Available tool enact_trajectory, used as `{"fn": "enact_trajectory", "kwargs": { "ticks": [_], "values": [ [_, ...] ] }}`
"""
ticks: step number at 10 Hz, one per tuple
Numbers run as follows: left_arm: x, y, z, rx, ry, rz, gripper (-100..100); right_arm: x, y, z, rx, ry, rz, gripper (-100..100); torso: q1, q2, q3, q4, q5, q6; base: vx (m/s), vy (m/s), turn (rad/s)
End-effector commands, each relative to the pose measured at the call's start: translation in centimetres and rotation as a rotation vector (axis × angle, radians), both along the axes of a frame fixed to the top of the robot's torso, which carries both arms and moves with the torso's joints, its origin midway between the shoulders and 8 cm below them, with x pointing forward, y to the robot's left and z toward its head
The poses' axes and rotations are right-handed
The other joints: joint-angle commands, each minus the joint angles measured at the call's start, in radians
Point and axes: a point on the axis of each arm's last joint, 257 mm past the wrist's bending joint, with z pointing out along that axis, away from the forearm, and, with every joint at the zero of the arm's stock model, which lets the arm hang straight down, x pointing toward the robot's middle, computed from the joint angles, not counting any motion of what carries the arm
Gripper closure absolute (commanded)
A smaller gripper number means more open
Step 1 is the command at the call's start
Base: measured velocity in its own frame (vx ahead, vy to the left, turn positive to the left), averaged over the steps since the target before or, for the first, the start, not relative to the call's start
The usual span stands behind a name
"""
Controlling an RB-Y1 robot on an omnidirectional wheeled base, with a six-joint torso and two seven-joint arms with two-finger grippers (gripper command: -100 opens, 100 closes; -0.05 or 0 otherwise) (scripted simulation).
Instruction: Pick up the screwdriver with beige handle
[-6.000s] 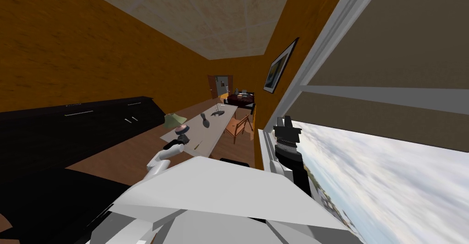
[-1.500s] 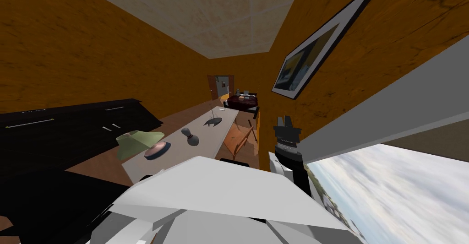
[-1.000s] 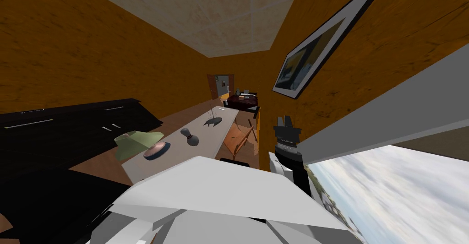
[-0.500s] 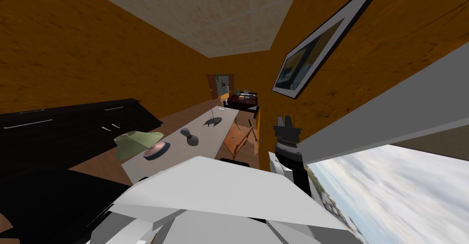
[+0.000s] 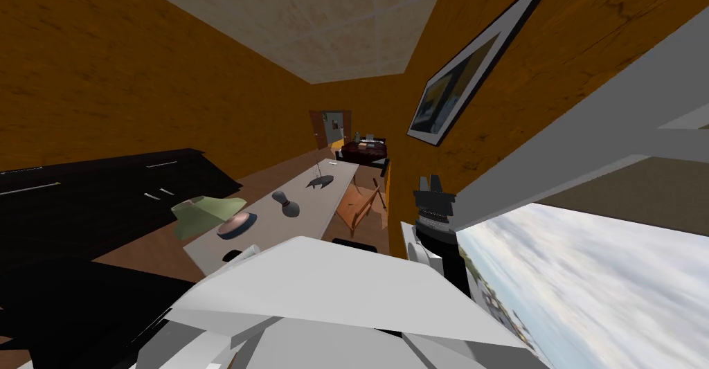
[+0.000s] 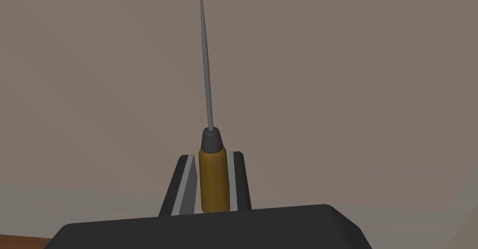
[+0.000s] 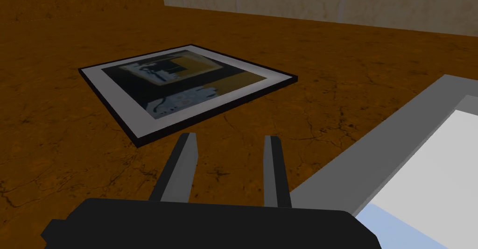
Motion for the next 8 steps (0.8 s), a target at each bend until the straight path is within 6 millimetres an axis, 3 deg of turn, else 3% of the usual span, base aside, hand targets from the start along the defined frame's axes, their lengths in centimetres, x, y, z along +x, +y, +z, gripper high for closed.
{"fn": "enact_trajectory", "kwargs": {
  "ticks": [1,2,4,5,7,8],
  "values": [
    [1.5,0.6,0.4,-0.001,0.002,0.015,100,0.0,0.0,0.0,0.000,0.000,0.000,0,0.000,0.000,0.000,0.000,0.000,0.000,-0.153,-0.030,-0.075],
    [2.4,0.9,0.8,0.001,0.003,0.024,100,0.0,0.0,0.0,0.000,0.000,0.000,0,0.001,0.000,0.000,0.000,0.000,0.000,-0.131,-0.020,-0.068],
    [2.4,0.9,0.8,0.001,0.003,0.024,100,0.0,0.0,0.0,0.000,0.000,0.000,0,0.002,-0.004,-0.002,-0.001,0.000,-0.001,-0.045,-0.006,-0.003],
    [4.2,1.6,1.5,0.007,0.007,0.032,100,0.0,0.0,0.0,0.000,0.000,0.000,0,0.003,-0.007,-0.004,-0.001,0.001,-0.001,-0.077,-0.034,-0.074],
    [4.1,1.6,1.3,0.007,0.004,0.032,100,0.0,0.0,0.0,0.000,0.000,0.000,0,0.001,-0.004,-0.002,-0.001,0.000,0.000,-0.074,-0.017,-0.043],
    [4.2,1.6,1.3,0.007,0.004,0.035,0,0.0,0.0,0.0,0.000,0.000,0.000,0,0.002,-0.006,-0.003,-0.001,0.000,-0.001,-0.007,-0.002,0.003]
  ]
}}
